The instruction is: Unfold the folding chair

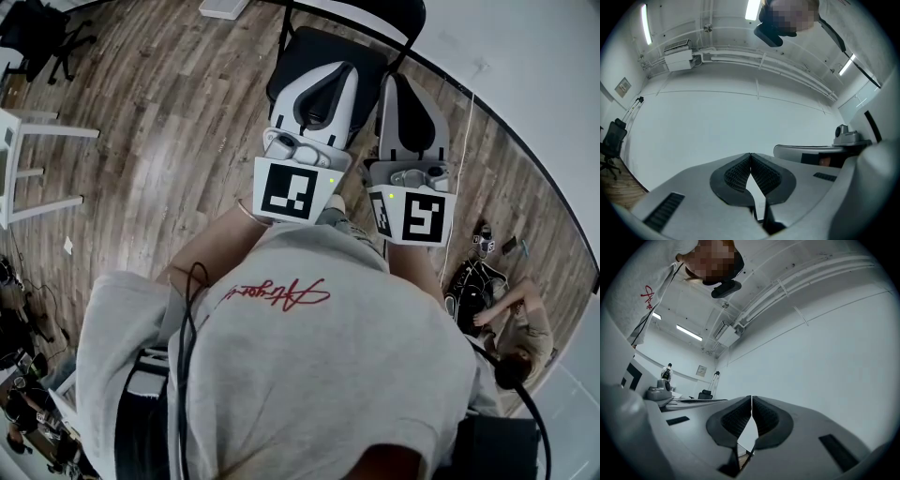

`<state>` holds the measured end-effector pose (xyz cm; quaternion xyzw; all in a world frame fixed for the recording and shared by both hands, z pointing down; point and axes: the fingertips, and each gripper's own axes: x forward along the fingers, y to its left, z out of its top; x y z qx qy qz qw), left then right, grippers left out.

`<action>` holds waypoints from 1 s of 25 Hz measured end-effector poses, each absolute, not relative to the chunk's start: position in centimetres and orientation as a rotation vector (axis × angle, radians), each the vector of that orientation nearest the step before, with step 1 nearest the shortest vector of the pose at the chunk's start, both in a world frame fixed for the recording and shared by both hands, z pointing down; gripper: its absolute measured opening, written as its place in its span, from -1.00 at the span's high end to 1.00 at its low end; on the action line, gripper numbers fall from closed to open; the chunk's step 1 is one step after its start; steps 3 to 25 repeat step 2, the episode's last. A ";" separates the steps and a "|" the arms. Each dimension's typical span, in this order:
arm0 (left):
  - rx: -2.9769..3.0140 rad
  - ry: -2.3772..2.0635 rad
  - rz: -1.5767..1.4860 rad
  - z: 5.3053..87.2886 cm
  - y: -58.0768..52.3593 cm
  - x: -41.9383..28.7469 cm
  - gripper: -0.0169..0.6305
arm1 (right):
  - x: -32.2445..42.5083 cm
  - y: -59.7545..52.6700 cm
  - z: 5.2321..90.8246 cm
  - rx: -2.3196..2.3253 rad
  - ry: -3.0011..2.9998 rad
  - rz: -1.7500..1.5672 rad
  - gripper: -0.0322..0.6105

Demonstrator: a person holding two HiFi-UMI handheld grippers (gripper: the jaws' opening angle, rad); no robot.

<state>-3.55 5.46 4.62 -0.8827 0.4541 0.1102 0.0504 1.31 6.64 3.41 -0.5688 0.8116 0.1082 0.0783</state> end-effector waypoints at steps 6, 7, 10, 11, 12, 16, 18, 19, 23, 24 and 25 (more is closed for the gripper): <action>-2.692 1.381 0.324 4.8 5.4 -3.5 0.91 | 1.3 6.7 3.5 -1.700 2.434 0.324 0.84; -2.692 1.381 0.324 4.8 5.4 -3.5 0.91 | 1.3 6.7 3.5 -1.700 2.434 0.324 0.84; -2.692 1.381 0.324 4.8 5.4 -3.5 0.91 | 1.3 6.7 3.5 -1.700 2.434 0.324 0.84; -2.692 1.381 0.324 4.8 5.4 -3.5 0.91 | 1.3 6.7 3.5 -1.700 2.434 0.324 0.84; -2.692 1.381 0.324 4.8 5.4 -3.5 0.91 | 1.3 6.7 3.5 -1.700 2.434 0.324 0.84; -2.692 1.381 0.324 4.8 5.4 -3.5 0.91 | 1.3 6.7 3.5 -1.700 2.434 0.324 0.84; -2.692 1.381 0.324 4.8 5.4 -3.5 0.91 | 1.3 6.7 3.5 -1.700 2.434 0.324 0.84; -2.692 1.381 0.324 4.8 5.4 -3.5 0.91 | 1.3 6.7 3.5 -1.700 2.434 0.324 0.84; -2.692 1.381 0.324 4.8 5.4 -3.5 0.91 | 1.3 6.7 3.5 -1.700 2.434 0.324 0.84; -2.692 1.381 0.324 4.8 5.4 -3.5 0.91 | 1.3 6.7 3.5 -1.700 2.434 0.324 0.84; -2.692 1.381 0.324 4.8 5.4 -3.5 0.91 | 1.3 6.7 3.5 -1.700 2.434 0.324 0.84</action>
